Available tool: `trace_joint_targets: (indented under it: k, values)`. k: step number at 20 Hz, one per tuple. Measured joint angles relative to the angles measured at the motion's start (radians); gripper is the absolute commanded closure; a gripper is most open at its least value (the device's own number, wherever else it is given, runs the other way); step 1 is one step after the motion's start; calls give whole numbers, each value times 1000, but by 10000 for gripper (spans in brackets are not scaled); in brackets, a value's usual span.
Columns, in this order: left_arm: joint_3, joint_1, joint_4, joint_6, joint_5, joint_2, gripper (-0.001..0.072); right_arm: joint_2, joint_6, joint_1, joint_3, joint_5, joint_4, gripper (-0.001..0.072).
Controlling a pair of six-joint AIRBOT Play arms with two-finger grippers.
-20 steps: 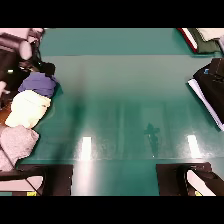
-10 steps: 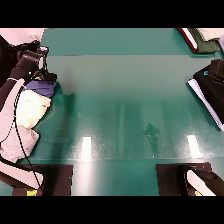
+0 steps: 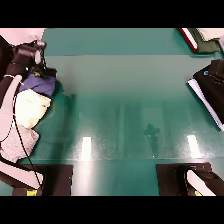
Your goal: Fold the shirts.
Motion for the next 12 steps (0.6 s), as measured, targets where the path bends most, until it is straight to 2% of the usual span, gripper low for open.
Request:
trace_joint_targets:
  k: [3,6,12]
  values:
    - [147,-43,-111,92,-50,96,678,0,0,0,43,0,3,689]
    - [270,-99,-292,195,-119,226,679,0,0,0,121,-4,5,689]
    - [331,-267,-685,354,-231,435,679,0,0,0,269,-6,5,689]
